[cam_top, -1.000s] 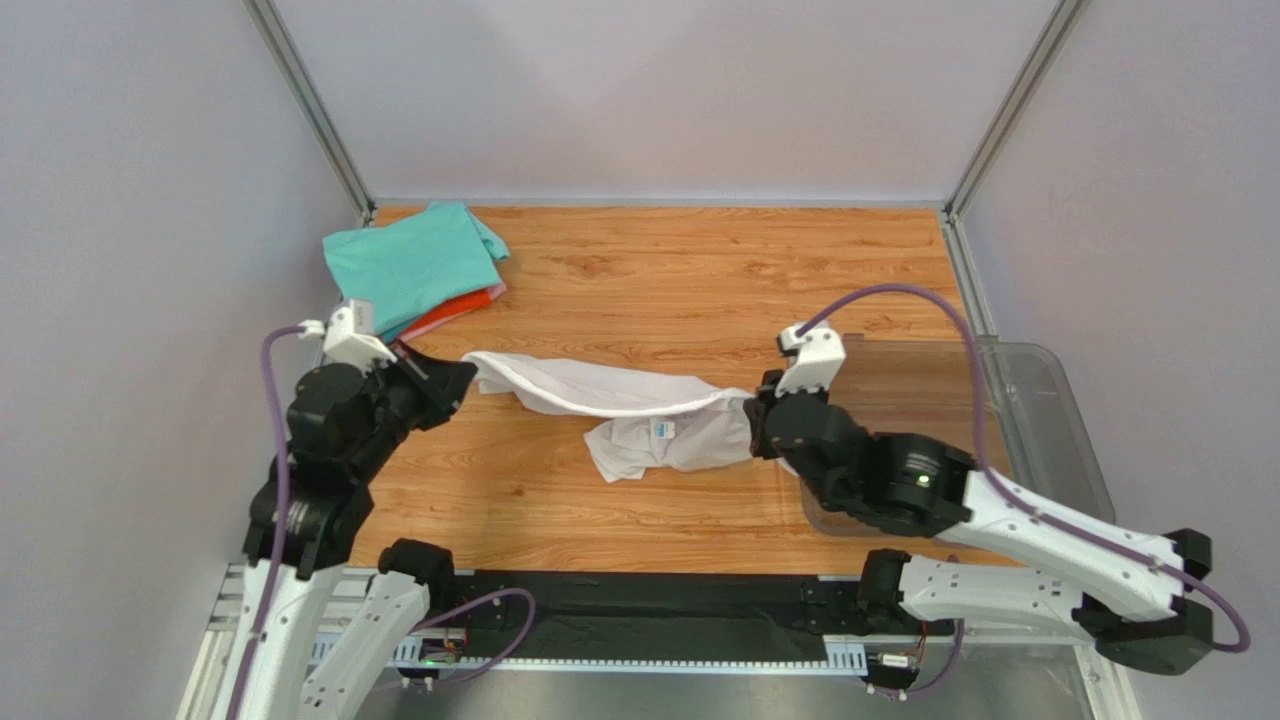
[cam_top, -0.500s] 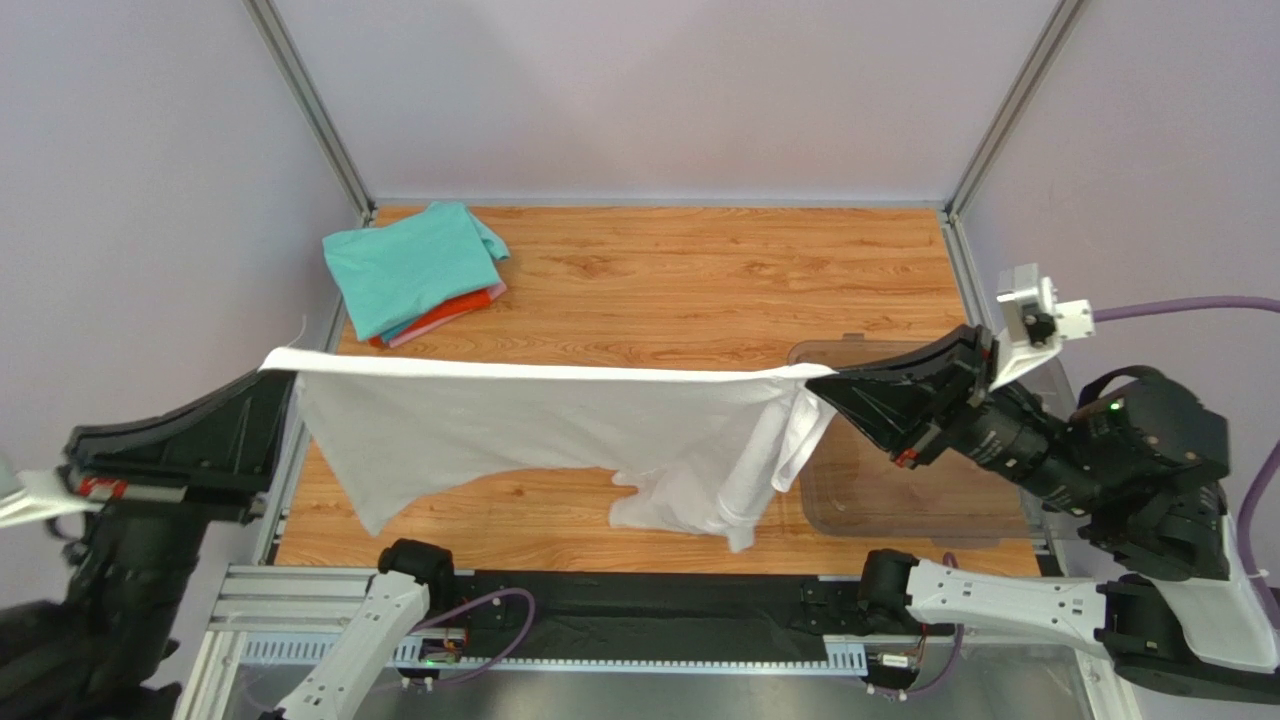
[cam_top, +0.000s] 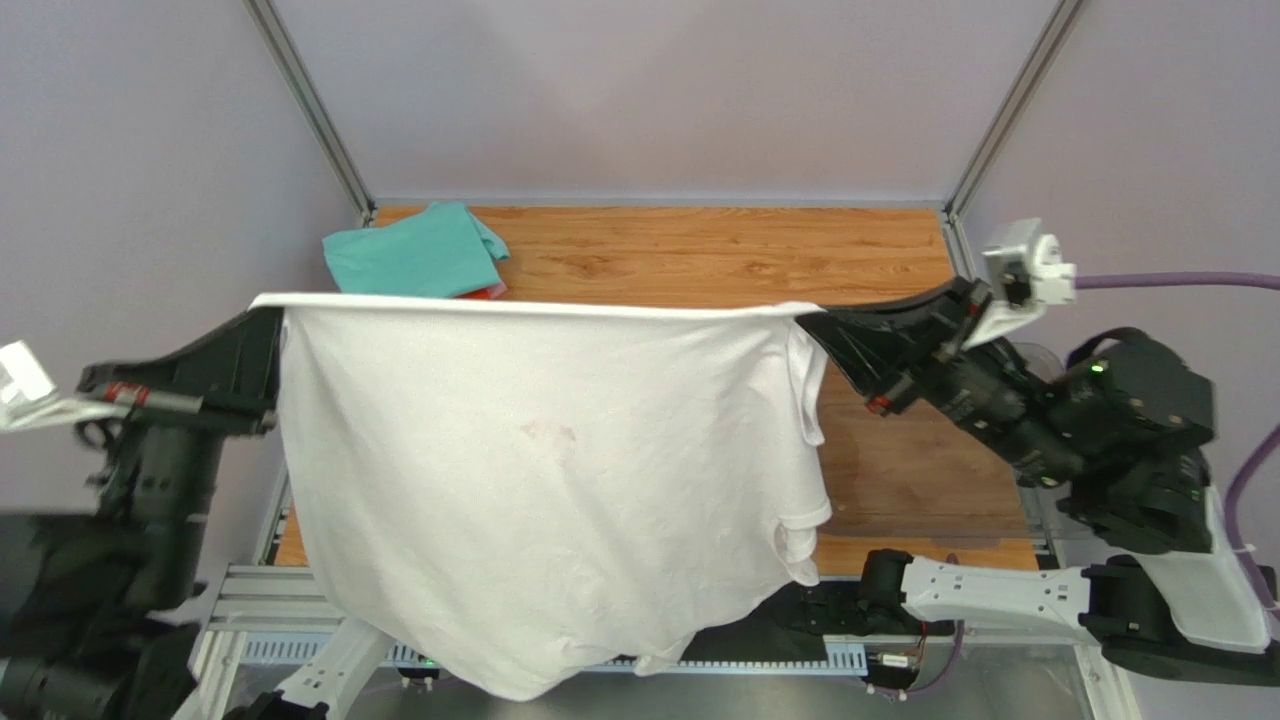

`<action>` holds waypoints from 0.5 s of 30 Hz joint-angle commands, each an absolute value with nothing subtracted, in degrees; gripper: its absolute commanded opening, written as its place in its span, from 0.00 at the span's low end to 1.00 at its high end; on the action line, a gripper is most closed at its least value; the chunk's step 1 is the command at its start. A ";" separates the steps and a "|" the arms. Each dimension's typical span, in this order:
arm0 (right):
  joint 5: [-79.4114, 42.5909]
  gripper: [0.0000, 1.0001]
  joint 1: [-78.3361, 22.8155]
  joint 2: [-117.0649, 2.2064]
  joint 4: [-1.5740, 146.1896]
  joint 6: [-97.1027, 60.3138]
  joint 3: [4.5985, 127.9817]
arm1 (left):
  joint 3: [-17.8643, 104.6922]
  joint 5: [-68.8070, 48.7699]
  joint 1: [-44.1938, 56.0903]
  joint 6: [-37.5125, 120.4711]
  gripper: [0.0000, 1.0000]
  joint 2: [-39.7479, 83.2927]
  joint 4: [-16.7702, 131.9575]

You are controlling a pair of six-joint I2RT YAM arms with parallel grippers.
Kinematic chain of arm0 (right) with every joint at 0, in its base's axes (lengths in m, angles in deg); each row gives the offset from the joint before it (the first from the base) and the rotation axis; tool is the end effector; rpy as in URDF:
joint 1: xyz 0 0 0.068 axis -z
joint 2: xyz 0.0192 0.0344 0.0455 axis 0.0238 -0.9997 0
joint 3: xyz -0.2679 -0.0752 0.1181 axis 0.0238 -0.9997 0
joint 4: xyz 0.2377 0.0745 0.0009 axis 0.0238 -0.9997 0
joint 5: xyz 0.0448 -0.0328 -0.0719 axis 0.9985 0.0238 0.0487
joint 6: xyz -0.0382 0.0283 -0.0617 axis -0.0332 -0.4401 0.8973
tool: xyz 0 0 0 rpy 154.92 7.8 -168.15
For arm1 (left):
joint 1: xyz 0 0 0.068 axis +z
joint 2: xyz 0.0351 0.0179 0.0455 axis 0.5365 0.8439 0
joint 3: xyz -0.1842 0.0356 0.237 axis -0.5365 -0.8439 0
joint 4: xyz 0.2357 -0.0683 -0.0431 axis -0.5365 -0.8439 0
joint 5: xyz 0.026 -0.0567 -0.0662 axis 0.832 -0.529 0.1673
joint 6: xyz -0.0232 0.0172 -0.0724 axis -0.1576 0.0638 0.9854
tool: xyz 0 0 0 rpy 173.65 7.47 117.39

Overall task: Fold and stack the t-shirts
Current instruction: Flatten the tshirt out

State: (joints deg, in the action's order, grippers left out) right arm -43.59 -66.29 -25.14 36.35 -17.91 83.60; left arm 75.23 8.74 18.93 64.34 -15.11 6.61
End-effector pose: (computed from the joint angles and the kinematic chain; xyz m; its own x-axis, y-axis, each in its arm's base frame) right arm 0.0515 0.0727 0.5576 -0.0348 0.1920 -0.9808 -0.7692 0.6214 0.1490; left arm -0.0311 0.0200 0.5725 0.1950 -0.6188 -0.7610 0.2064 0.7844 -0.5849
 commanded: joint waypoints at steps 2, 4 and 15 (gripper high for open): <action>-54.51 0.00 -55.92 -35.74 41.61 -9.03 77.77 | 65.22 31.80 18.91 65.84 0.00 -2.25 2.48; -43.16 0.02 -47.37 -40.91 43.97 -14.03 75.40 | 58.63 37.51 19.09 66.81 0.00 1.19 4.59; -30.09 0.41 -37.04 -79.48 52.97 -8.23 75.81 | 48.23 22.60 32.10 73.23 0.99 34.33 10.05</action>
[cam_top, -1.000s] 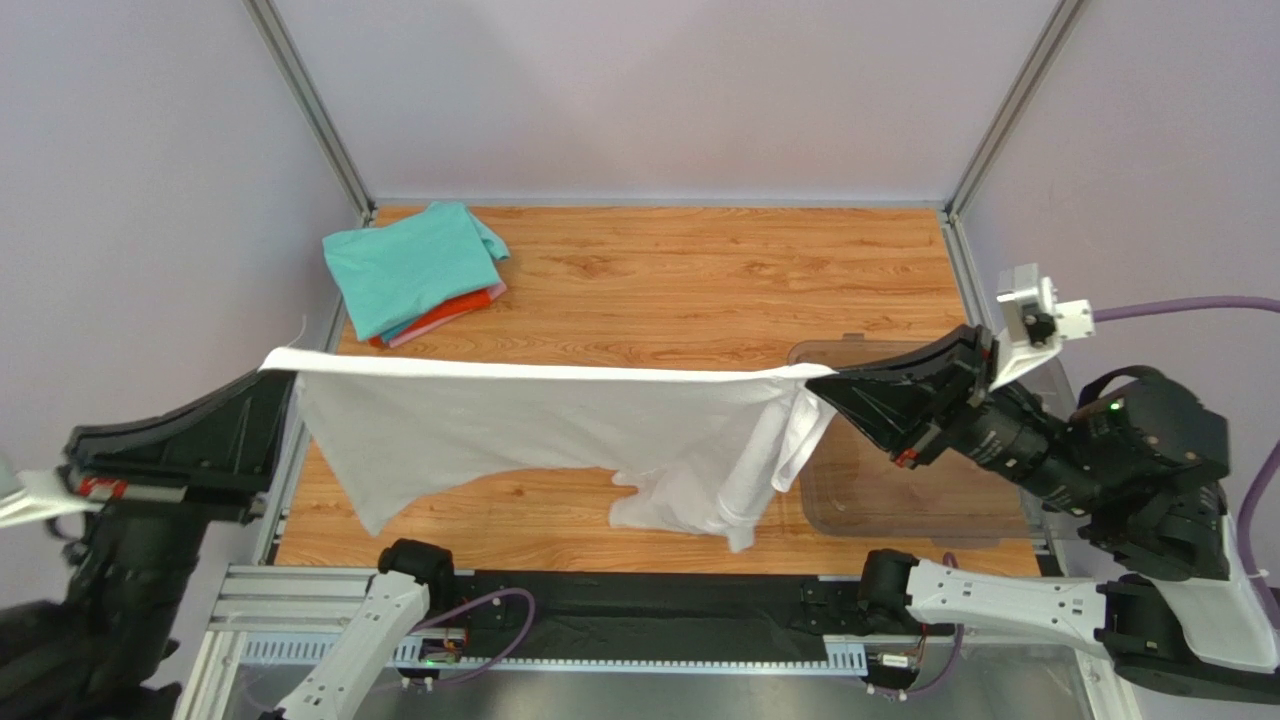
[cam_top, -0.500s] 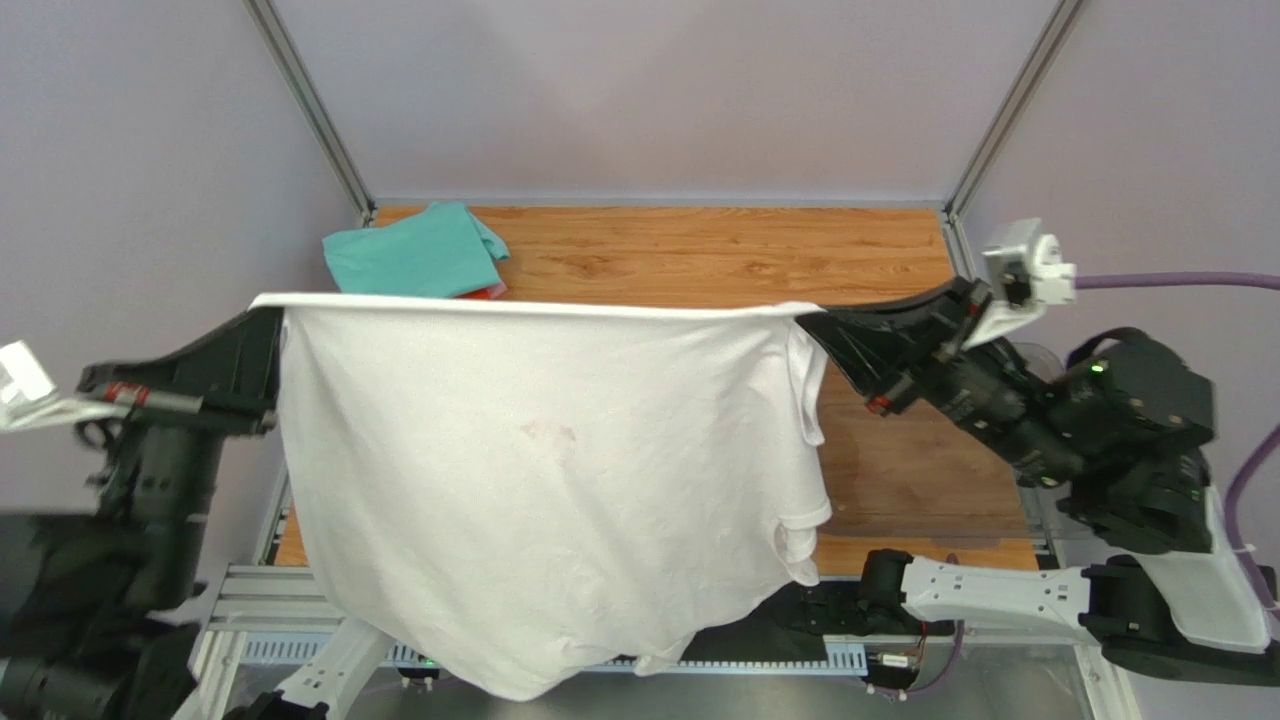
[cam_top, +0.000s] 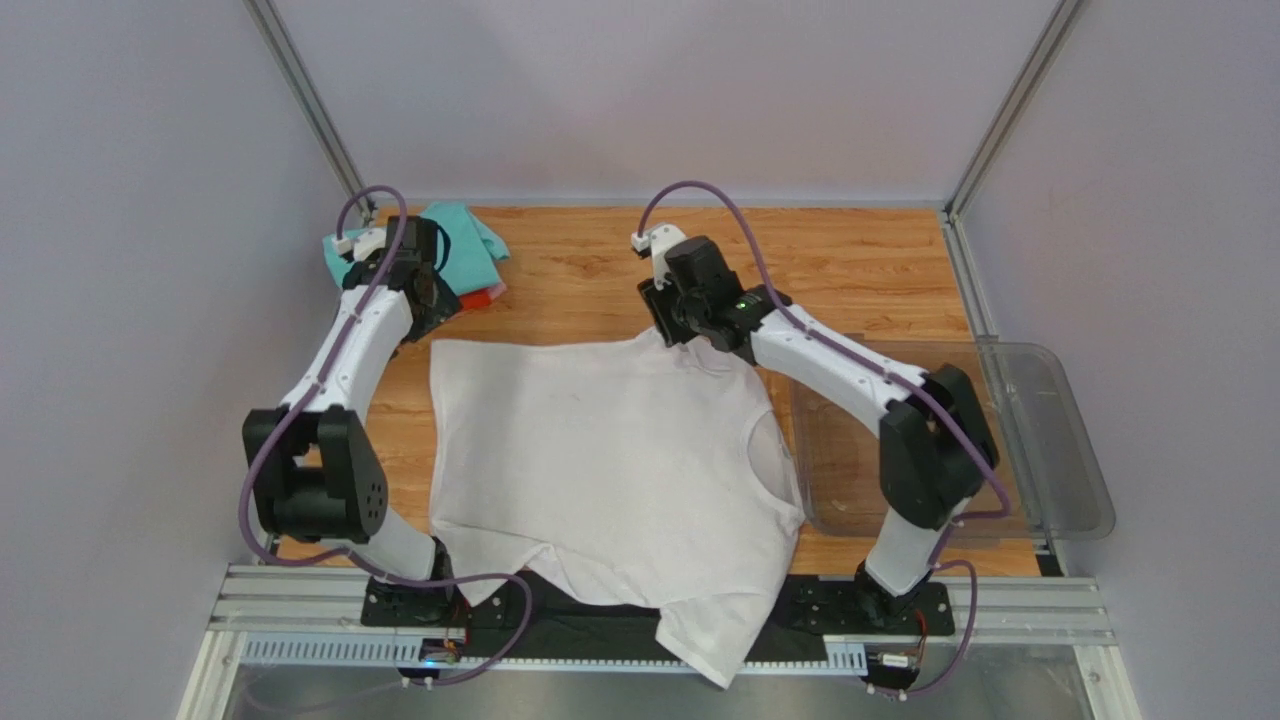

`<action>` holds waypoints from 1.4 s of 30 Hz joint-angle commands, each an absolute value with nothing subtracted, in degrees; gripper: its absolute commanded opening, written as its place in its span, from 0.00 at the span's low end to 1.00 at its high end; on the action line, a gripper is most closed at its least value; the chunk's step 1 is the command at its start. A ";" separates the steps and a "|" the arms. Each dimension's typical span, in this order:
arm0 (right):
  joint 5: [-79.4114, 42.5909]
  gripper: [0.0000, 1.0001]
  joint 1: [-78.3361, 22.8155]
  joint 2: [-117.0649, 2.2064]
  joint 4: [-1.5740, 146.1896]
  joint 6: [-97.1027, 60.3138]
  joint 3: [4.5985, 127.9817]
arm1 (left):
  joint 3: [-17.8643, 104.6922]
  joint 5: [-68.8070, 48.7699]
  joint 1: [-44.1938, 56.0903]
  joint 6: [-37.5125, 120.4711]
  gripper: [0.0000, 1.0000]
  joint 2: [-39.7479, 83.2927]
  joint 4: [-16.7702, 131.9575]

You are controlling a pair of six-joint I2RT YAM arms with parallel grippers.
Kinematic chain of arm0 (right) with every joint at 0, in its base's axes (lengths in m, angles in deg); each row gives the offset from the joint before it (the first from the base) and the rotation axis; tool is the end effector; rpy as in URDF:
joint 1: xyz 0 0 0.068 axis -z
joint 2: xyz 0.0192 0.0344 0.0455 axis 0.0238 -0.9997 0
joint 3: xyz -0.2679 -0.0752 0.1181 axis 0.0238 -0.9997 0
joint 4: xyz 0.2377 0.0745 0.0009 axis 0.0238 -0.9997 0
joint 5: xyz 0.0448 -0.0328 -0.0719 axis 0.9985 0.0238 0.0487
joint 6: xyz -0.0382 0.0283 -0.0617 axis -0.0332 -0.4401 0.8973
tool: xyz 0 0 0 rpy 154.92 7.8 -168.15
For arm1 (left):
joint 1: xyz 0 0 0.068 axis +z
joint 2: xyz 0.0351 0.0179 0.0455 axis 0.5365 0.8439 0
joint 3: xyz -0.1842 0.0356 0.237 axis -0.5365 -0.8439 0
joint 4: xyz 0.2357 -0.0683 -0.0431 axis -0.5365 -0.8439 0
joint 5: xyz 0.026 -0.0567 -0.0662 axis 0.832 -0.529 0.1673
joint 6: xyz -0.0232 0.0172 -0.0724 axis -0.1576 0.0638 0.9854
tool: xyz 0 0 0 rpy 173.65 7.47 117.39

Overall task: Fold and stack the t-shirts
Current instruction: Flatten the tshirt out

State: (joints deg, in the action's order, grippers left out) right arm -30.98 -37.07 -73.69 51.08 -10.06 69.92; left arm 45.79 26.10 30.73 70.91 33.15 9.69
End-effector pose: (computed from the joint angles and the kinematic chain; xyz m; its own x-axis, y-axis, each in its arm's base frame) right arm 0.3201 0.2468 0.3006 -0.4873 -0.4203 -0.7654 -0.5808 0.8106 -0.0754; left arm 0.3139 0.0218 0.3041 -0.4950 -0.5656 -0.6597 -0.7231 0.6891 -0.0482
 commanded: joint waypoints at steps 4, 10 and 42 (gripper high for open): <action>-31.33 0.93 -37.22 -83.93 49.96 -11.23 80.75 | 49.47 21.80 32.10 71.74 1.00 35.84 8.47; -30.62 1.00 -37.22 -75.77 50.05 -23.60 73.73 | 43.86 10.57 32.10 69.89 1.00 26.01 8.99; -43.19 0.65 -36.16 -90.95 42.23 -17.90 75.99 | -2.74 -3.08 28.05 69.71 1.00 -0.99 28.24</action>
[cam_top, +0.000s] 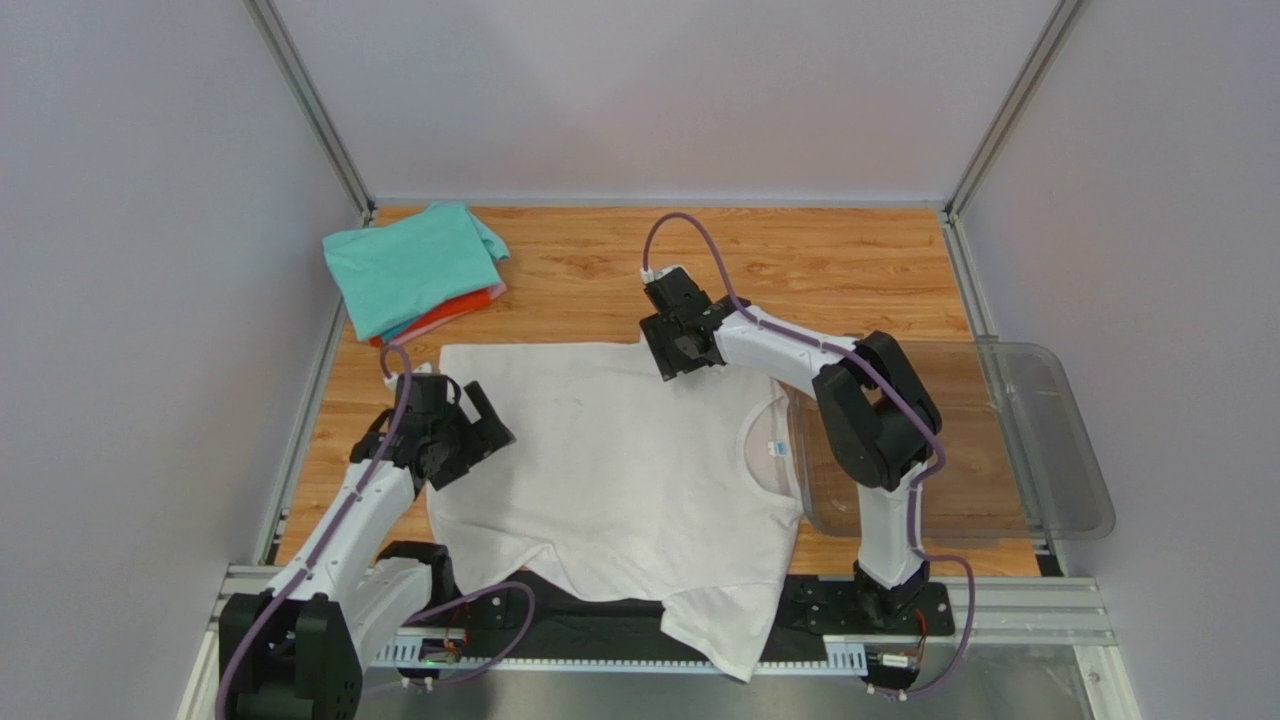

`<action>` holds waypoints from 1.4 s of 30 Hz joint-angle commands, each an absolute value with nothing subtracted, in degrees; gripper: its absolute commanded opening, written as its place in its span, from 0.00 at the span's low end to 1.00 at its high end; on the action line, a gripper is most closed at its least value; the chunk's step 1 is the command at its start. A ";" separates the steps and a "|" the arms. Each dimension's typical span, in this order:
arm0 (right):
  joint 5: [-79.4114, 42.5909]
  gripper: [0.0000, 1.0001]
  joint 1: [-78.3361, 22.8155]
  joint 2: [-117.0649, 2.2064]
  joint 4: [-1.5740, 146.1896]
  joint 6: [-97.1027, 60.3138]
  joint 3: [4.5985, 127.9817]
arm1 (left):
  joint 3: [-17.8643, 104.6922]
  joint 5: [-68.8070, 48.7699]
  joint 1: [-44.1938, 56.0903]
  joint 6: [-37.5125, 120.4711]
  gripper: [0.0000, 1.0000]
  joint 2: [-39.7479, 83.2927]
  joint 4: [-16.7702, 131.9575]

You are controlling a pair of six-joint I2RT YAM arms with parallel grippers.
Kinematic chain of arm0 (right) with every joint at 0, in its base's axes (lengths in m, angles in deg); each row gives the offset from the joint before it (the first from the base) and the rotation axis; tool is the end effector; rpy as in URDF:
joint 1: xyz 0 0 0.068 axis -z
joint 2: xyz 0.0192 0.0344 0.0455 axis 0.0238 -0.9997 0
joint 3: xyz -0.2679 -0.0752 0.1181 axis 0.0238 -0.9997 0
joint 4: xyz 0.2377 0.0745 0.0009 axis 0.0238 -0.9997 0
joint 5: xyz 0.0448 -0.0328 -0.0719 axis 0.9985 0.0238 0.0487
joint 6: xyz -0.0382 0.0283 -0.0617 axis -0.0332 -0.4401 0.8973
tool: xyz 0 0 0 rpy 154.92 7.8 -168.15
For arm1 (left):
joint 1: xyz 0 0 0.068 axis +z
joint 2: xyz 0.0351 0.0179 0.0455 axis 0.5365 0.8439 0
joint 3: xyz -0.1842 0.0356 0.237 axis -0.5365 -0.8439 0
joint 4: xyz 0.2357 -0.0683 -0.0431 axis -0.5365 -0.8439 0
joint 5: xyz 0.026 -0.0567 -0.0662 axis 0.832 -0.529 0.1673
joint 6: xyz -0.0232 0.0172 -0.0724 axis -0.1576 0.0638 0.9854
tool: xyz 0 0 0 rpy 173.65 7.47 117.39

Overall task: Fold and stack the t-shirts
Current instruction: Flatten the tshirt out

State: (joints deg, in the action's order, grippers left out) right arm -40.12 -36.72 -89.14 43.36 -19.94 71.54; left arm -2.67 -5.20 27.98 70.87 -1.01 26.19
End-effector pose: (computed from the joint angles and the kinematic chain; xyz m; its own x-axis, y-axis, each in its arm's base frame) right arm 0.3474 0.2518 0.1917 -0.7578 -0.4146 -0.5039 -0.4009 0.9051 -0.1418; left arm 0.1537 -0.0159 0.1812 -0.6958 -0.6022 -0.3915 -0.4569 0.7916 -0.4057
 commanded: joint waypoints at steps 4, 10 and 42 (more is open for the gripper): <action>-42.22 0.52 -34.76 -94.29 40.39 -18.08 78.89 | -3.27 -1.85 28.05 69.98 1.00 -0.29 27.98; -41.87 0.11 -33.97 -95.96 38.81 -15.89 82.58 | -2.57 0.62 28.05 70.24 1.00 3.84 27.81; -52.79 0.58 -31.68 -106.91 31.51 1.00 109.51 | -0.81 0.53 28.05 69.89 1.00 10.70 28.42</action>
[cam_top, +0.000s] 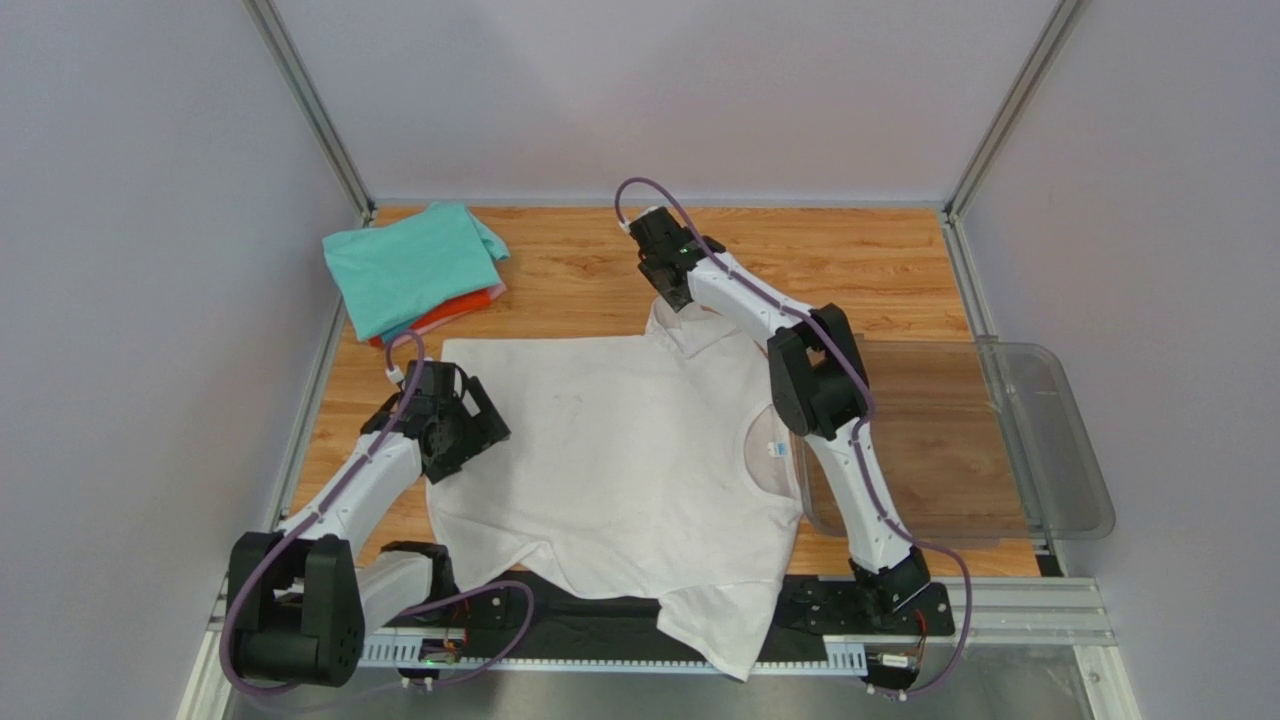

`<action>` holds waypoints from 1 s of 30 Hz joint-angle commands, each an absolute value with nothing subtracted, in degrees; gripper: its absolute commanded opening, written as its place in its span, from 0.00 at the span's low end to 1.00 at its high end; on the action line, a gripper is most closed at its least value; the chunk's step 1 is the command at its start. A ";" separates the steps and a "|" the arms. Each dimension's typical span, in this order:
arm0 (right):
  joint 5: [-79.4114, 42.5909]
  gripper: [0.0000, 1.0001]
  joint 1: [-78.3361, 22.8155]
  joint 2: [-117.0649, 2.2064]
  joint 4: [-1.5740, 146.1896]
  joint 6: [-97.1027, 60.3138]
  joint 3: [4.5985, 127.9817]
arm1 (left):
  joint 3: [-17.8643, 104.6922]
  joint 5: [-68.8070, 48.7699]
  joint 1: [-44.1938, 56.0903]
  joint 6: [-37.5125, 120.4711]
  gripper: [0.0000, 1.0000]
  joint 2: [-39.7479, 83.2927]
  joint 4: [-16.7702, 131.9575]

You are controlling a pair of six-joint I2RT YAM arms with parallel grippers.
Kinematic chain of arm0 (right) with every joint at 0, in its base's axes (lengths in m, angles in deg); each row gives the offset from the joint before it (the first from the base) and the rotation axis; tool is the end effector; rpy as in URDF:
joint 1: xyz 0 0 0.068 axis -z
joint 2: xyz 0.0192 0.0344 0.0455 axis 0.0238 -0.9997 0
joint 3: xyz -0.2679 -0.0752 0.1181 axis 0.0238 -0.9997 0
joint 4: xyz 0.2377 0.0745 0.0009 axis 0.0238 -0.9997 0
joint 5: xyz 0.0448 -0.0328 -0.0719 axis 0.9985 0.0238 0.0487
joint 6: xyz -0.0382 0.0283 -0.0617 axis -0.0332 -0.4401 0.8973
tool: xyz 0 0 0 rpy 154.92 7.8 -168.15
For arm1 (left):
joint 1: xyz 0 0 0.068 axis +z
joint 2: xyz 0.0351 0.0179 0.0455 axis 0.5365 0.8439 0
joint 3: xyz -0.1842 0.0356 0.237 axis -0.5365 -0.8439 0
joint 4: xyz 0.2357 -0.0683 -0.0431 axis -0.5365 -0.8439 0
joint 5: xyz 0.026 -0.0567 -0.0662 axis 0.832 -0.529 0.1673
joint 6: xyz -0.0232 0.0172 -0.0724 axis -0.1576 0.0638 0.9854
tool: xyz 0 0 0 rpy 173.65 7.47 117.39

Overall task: Fold and stack the t-shirts
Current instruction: Flatten the tshirt out

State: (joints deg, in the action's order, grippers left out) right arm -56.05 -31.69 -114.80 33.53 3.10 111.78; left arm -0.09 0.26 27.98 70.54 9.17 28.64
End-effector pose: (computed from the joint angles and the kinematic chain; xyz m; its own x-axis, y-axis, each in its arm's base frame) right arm 0.4805 0.2731 0.1870 -0.6163 -0.6628 -0.4252 -0.4119 0.7315 -0.5434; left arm 0.1789 -0.0115 0.1719 -0.7011 -0.5982 -0.3881 -0.5218 0.8014 -0.2925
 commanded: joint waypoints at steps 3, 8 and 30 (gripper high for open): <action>-43.05 0.65 -31.77 -99.15 31.51 -3.48 100.98 | -0.89 0.44 28.05 69.98 1.00 10.88 28.60; -39.68 0.65 -31.77 -94.91 31.60 -8.85 93.24 | -0.89 0.18 28.05 70.06 1.00 11.32 28.95; -44.59 0.46 -30.63 -107.04 29.31 -11.23 99.38 | -0.72 0.53 28.05 70.24 1.00 12.19 29.12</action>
